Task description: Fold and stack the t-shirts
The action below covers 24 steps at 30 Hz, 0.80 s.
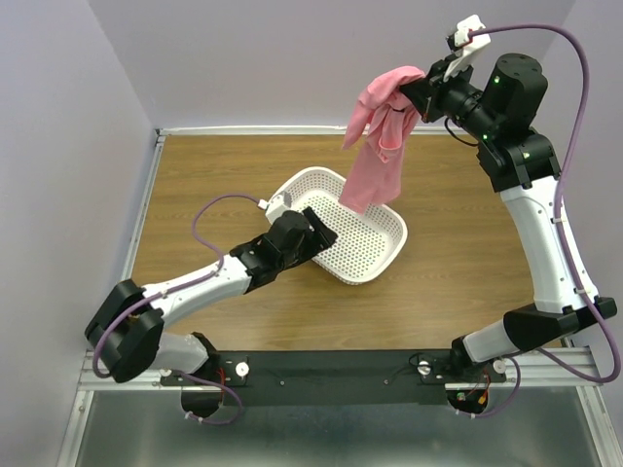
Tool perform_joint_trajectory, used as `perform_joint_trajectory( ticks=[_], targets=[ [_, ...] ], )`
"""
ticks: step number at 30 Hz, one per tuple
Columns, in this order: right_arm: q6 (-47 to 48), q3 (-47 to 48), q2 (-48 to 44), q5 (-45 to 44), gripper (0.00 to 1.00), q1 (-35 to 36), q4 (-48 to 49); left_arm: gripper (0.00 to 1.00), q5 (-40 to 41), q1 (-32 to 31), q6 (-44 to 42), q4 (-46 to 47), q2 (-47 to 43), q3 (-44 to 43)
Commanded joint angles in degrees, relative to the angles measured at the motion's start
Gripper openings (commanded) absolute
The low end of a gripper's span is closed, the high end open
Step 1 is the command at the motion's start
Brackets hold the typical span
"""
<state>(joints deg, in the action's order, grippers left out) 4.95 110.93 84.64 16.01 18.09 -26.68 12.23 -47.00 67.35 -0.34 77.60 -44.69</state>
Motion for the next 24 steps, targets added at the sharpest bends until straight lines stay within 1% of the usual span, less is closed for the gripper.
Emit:
perform_joint_trajectory(
  ticks=[1,3,5,9,12,13,16,18,19,20,21,22,23,24],
  targets=[
    [-0.4,0.5,-1.0,-1.2,0.0,-0.4,2.2,0.86,9.1,-0.3,2.3,-10.0,-6.0,-2.2],
    [-0.4,0.5,-0.9,-1.5,0.01,-0.6,2.2,0.86,9.5,-0.3,3.5,-12.9,-7.5,-1.6],
    [-0.4,0.3,-1.0,-1.4,0.01,-0.7,2.2,0.86,8.3,-0.3,5.8,-13.2,-9.6,0.1],
    [-0.6,0.0,-0.8,-1.3,0.01,-0.8,2.4,0.86,4.1,-0.3,7.8,-10.7,-9.9,5.4],
    [-1.0,0.0,-0.5,-1.2,0.01,-0.9,2.5,0.86,1.9,-0.5,8.0,-10.2,-5.4,4.2],
    [-1.0,-0.1,-0.6,-1.2,0.01,-0.9,2.5,0.86,1.1,-0.5,7.7,-10.5,-2.2,3.4],
    [-0.7,-0.9,-1.1,-1.3,0.01,-1.0,2.6,0.85,1.5,-0.6,7.3,-11.0,3.8,-0.4],
    [-0.6,-1.4,-1.4,-1.4,0.01,-1.4,2.7,0.83,2.4,-0.6,7.3,-11.0,6.1,-2.8],
    [-0.6,-1.7,-1.8,-1.3,0.01,-1.4,2.7,0.8,3.1,-0.5,6.3,-11.1,7.3,-3.9],
    [-0.6,-2.2,-1.9,-1.2,0.01,-1.5,2.8,0.74,5.1,-0.5,5.8,-11.9,9.5,-6.4],
    [-0.6,-2.4,-2.1,-1.2,0.01,-1.6,2.8,0.65,6.0,-0.5,4.8,-12.4,10.5,-7.7],
    [-0.6,-2.6,-2.4,-1.1,0.01,-1.7,2.8,0.43,7.3,0.0,2.2,-14.2,12.3,-8.9],
    [-0.6,-2.6,-2.5,-1.1,0.01,-1.8,2.9,0.3,8.1,0.3,0.8,-15.5,13.0,-10.1],
    [-0.4,-2.7,-2.7,-1.1,0.01,-2.0,2.9,0.21,9.0,0.7,-0.6,-18.8,13.5,-12.2]
  ],
)
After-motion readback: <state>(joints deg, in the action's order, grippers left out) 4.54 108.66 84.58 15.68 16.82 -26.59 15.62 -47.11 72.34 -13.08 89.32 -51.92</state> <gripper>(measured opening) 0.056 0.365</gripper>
